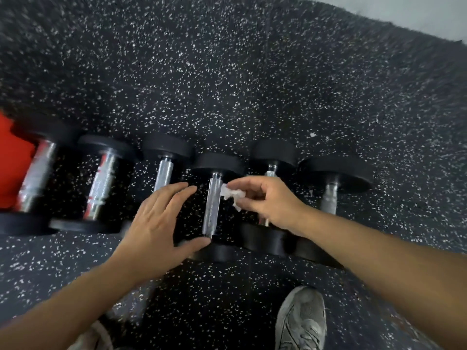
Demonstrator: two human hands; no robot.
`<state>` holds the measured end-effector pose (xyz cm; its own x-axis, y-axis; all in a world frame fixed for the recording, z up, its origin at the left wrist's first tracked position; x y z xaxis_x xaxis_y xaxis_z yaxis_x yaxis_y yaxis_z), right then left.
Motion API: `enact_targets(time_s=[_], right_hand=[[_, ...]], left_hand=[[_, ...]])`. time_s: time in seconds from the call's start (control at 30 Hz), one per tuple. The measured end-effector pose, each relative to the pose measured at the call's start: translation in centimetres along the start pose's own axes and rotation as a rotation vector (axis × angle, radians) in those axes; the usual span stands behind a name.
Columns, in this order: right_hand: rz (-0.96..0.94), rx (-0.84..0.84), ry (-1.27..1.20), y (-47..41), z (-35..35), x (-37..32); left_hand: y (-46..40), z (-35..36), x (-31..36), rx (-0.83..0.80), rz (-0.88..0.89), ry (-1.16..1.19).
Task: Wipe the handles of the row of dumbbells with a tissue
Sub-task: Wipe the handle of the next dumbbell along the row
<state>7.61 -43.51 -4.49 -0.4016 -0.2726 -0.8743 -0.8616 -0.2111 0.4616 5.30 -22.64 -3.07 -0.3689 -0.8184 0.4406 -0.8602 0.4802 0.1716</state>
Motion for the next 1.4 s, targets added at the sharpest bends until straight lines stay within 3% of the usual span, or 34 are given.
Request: enact_targets(time_s=[0.2, 0.33, 0.5, 0.7, 0.83, 1.0, 1.23, 1.4], right_hand=[[-0.050, -0.004, -0.081, 0.7, -2.8, -0.8], [-0.157, 0.147, -0.109, 1.8, -6.0, 0.0], [-0.211, 0.215, -0.029, 2.0, -9.0, 1.9], [-0.243, 0.255, 0.133, 0.4, -9.9, 3.2], [-0.346, 0.145, 0.373, -0.8, -8.6, 3.3], [-0.393, 0.065, 0.453, -1.0, -7.9, 3.7], [-0.299, -0.335, 0.561, 2.5, -2.9, 5.3], [-0.410, 0.120, 0.339, 1.3, -8.6, 3.2]], left_hand=[[-2.2, -3.1, 4.1, -0.141, 0.153, -0.106], [-1.7, -2.1, 5.2, -0.214, 0.158, -0.141], [-1.7, 0.8, 7.6, -0.034, 0.165, -0.194], [-2.3, 6.1, 6.9, 0.005, -0.079, -0.229], [-2.4, 6.6, 6.6, 0.036, -0.161, -0.270], [-2.5, 6.6, 6.7, 0.031, -0.187, -0.317], [-2.6, 7.0, 6.8, -0.010, -0.184, -0.330], [-2.6, 6.9, 6.6, -0.013, -0.177, -0.334]])
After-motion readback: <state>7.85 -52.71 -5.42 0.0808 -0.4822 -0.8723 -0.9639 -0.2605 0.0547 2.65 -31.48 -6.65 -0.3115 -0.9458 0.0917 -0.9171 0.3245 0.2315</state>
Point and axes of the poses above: each hand's wrist, its own y-axis away from the middle knuckle, its own z-axis out of the palm, x = y × z, the point moved 10 cm from there along -y, towards the middle knuckle, and after that the axes turned 11 degrees about -y, right-handed, at the moved point
